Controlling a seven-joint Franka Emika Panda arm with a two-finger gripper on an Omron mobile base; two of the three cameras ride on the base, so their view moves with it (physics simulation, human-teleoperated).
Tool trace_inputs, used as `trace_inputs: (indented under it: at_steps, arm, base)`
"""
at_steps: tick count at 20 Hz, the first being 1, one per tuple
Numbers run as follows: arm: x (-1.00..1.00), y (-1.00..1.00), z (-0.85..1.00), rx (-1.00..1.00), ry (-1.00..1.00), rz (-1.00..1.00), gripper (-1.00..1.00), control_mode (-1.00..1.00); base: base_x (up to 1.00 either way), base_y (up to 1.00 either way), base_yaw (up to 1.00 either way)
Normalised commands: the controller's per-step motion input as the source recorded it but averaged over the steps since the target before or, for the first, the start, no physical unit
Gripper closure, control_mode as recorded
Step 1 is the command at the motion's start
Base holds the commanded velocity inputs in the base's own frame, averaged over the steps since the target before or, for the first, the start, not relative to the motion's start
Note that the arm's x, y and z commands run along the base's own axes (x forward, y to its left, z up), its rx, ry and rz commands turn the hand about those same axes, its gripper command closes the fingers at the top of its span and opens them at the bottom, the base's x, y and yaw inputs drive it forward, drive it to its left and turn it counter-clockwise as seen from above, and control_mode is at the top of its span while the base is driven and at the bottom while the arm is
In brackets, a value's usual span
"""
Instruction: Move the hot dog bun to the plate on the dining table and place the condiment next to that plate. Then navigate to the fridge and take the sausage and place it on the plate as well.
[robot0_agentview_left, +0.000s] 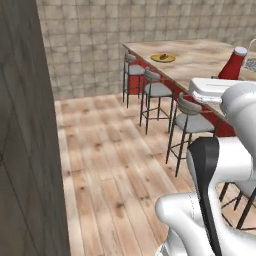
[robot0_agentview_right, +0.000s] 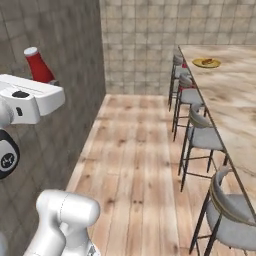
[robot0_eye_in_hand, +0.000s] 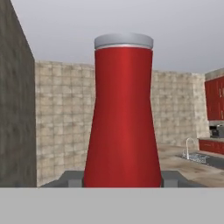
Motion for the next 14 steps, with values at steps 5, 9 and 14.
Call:
trace_inputs:
  at_steps: [5,9,14]
  arm:
    - [0.0,0.0,0.0,0.0,0.0,0.0,1.0,1.0]
    - [0.0,0.0,0.0,0.0,0.0,0.0,1.0,1.0]
    - [0.0,0.0,0.0,0.0,0.0,0.0,1.0,1.0]
  base:
    - [1.0,0.56,-0.43]
    - [1.0,0.57,-0.41]
    - [1.0,0.66,-0.44]
